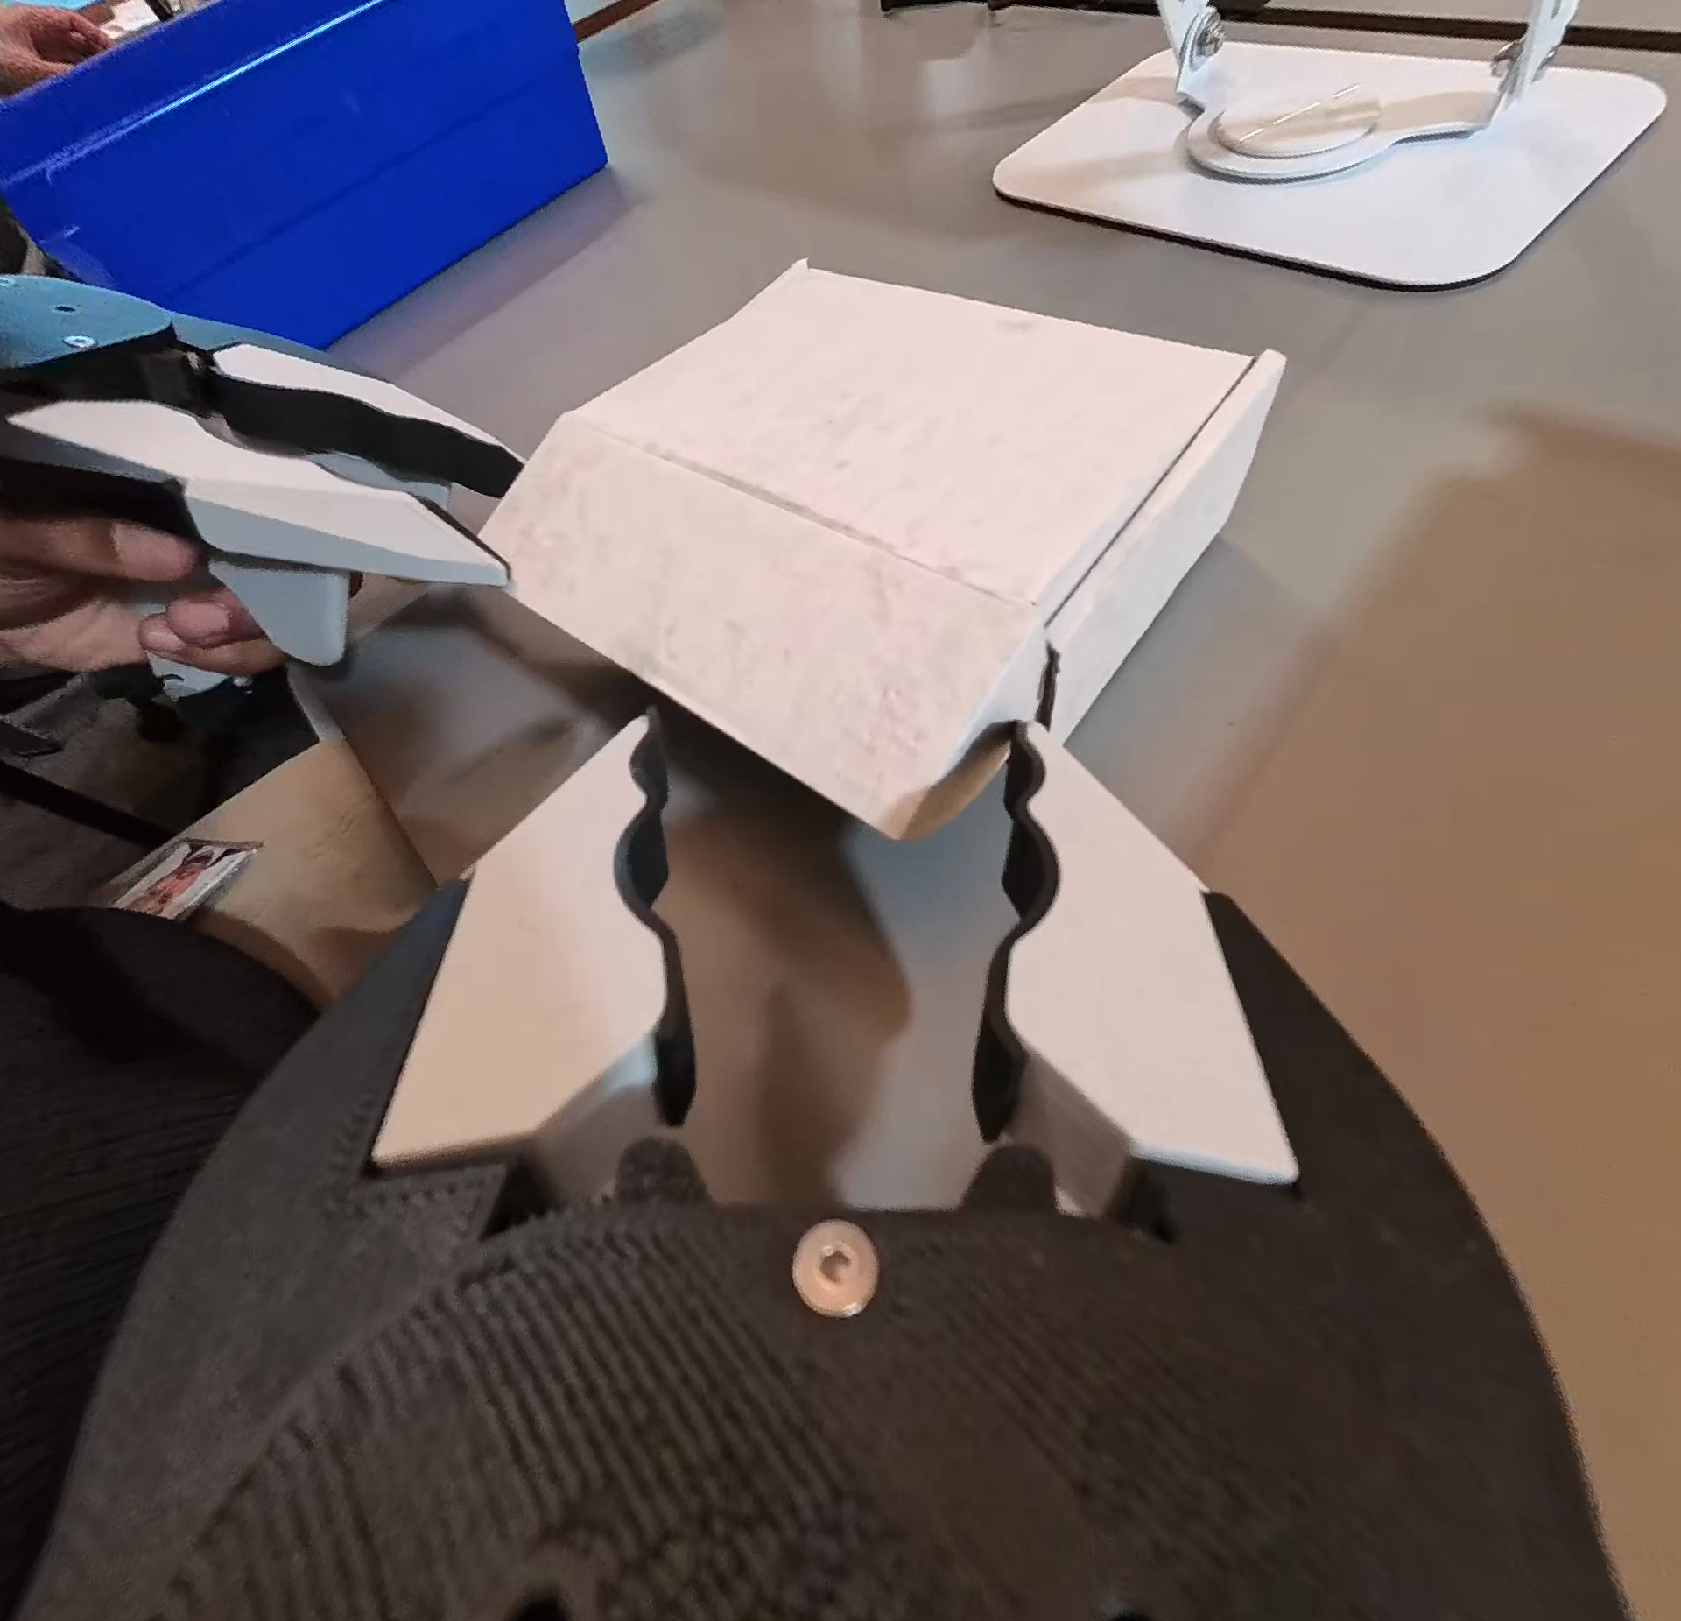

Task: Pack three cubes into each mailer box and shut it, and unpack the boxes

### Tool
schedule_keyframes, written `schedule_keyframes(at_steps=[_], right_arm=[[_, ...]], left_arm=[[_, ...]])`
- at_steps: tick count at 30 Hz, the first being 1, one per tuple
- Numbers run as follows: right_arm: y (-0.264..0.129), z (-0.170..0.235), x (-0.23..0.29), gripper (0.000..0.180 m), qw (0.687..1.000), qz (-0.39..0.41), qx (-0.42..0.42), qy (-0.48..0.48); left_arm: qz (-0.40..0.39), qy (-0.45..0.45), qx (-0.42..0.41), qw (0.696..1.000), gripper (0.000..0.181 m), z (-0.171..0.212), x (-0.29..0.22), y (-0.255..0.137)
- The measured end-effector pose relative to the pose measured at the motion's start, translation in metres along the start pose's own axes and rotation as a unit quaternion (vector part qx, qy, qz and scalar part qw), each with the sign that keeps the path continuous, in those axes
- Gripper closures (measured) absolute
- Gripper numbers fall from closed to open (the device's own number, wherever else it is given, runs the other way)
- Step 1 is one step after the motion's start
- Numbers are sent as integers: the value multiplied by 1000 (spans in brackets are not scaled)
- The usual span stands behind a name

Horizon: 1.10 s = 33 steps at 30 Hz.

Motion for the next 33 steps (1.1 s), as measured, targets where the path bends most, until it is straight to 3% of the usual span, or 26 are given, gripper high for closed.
schedule_keyframes(at_steps=[1,7,16,27,33], right_arm=[[0,0,0,105,1000,0,1,-2],[1,2,-1,107,1000,3,7,-3],[6,6,-9,126,999,29,27,10],[-4,8,-15,119,999,31,30,-1],[-11,5,-17,120,997,-43,-11,63]], left_arm=[[-4,4,-1,1000,143,0,0,0],[-20,9,5,1000,144,3,3,3],[-50,21,23,998,145,8,11,10],[-32,12,15,999,145,3,12,-2],[-13,-3,27,1000,136,1,17,-3]])
Point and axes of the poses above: each gripper's, where its closed fingertips meet, y out along the fingers, z out of its underside, x = y × z across the jaws, the point moved 4 cm from there along -y, back along the fingers, and after that the axes turned 11 degrees about -y, right-handed, at the moved point
